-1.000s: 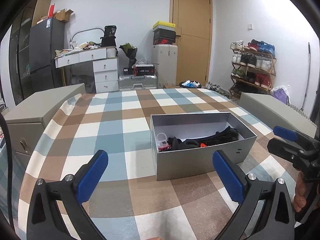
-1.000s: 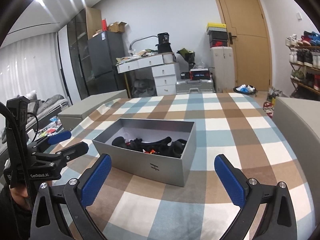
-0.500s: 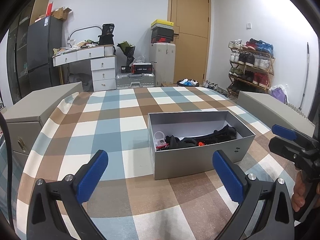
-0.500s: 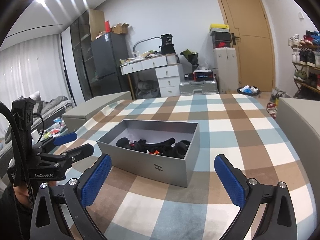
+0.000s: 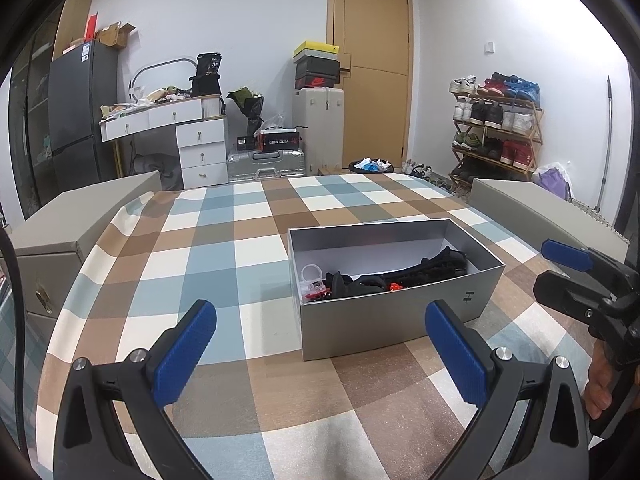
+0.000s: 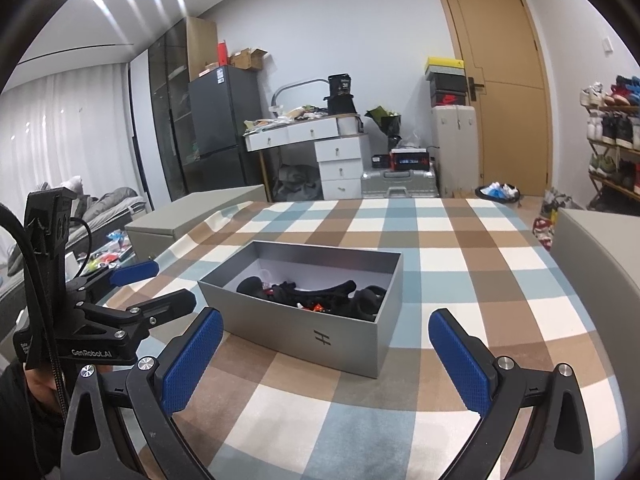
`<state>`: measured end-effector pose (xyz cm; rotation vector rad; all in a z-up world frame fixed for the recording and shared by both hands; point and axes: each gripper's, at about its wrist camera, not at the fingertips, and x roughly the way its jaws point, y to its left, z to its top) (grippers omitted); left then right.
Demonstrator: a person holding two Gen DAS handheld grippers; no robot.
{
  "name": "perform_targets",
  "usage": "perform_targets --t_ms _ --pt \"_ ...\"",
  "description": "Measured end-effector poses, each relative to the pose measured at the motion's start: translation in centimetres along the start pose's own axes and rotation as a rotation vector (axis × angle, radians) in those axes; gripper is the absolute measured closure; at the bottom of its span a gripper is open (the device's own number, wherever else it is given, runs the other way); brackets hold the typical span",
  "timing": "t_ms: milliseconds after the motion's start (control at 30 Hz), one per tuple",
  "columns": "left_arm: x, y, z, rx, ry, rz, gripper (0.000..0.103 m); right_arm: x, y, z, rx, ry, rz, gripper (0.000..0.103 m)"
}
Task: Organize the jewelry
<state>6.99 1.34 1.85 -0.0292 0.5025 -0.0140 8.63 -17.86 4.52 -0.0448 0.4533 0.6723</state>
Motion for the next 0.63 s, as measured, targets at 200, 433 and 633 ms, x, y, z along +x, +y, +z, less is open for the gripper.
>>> perform_targets --t_ms 200,433,633 --pt "-0.21 -0.3 -0.04 0.013 -0.009 0.003 0.001 -0.11 0.24 0.01 -0.013 -0.003 0.001 0.0" --pt "-0.2 -0.34 -0.06 0.016 -0.012 0.0 0.001 -0.11 0.23 -0.01 -0.013 -0.002 0.004 0.0" --pt "-0.43 -0.4 -0.1 0.017 -0.023 -0.002 0.001 0.03 0.15 0.02 -0.01 0.002 0.006 0.0"
